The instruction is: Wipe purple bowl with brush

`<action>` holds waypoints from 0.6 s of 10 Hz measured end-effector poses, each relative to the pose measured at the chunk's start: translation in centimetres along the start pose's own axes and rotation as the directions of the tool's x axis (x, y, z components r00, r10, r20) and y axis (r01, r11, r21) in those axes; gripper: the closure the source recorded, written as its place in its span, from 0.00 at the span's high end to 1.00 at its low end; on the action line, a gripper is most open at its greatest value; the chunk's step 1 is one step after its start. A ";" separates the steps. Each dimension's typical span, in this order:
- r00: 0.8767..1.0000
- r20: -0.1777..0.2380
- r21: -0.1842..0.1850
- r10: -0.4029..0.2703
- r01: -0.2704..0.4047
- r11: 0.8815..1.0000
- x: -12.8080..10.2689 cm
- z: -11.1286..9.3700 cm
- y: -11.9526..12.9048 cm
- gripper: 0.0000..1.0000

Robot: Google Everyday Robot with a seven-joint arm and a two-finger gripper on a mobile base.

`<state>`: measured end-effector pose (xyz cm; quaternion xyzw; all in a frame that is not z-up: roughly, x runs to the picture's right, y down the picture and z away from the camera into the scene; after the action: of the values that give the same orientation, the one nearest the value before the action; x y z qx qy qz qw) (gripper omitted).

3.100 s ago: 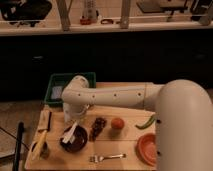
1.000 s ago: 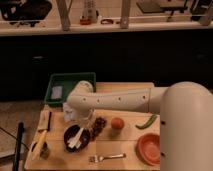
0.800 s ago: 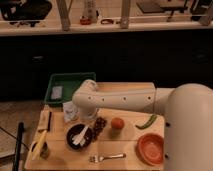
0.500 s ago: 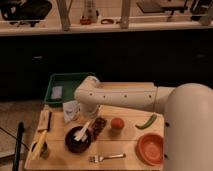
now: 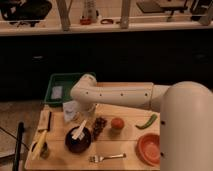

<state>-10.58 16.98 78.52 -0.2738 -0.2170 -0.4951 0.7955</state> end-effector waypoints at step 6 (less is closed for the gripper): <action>0.999 0.028 -0.006 0.038 -0.038 0.999 -1.1 0.6 3.1 0.00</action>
<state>-8.23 19.24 77.62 -0.2868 -0.2215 -0.4766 0.8010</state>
